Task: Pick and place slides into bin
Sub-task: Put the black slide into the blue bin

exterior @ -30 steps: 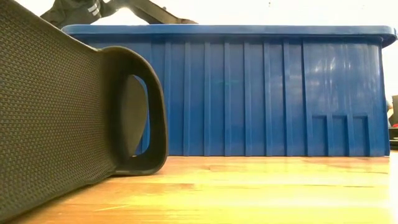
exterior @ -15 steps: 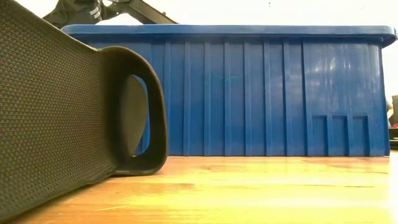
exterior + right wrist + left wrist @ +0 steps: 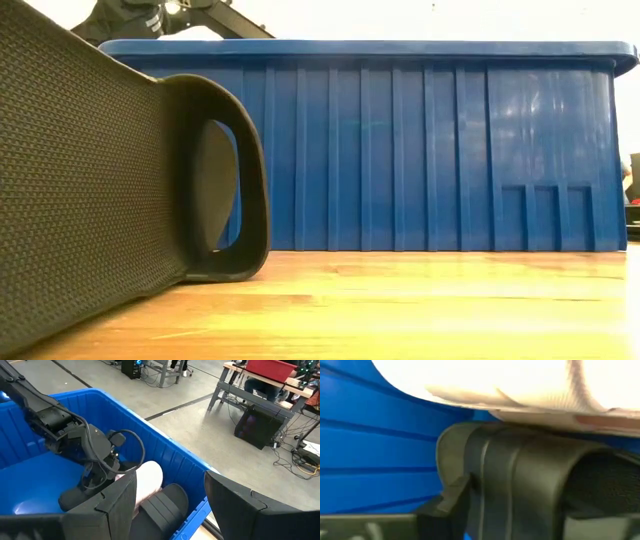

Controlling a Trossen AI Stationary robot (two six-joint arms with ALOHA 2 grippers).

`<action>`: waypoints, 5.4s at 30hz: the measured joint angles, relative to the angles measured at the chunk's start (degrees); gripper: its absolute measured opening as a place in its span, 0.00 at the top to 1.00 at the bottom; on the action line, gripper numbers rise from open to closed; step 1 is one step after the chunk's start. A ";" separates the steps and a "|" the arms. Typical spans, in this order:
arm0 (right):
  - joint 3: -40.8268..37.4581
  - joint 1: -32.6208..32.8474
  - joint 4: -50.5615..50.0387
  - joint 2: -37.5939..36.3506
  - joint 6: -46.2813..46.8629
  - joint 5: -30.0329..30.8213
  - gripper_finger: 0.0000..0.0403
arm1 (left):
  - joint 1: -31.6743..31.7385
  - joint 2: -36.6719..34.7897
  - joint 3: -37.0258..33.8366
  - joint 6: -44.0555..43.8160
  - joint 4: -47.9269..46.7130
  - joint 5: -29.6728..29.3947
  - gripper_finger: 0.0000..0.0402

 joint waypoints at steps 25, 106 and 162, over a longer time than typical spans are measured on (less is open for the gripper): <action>0.00 0.00 -1.03 0.00 0.02 -2.75 0.44 | -10.49 -28.54 0.91 -17.37 -26.52 14.71 0.18; -0.02 -0.02 -4.36 0.00 0.20 -2.78 0.44 | -67.11 -17.44 -22.64 -87.06 -62.60 9.28 0.18; -0.02 -0.01 -4.31 0.00 0.24 -3.15 0.44 | -65.10 -57.33 -18.83 -102.20 -62.57 38.08 1.00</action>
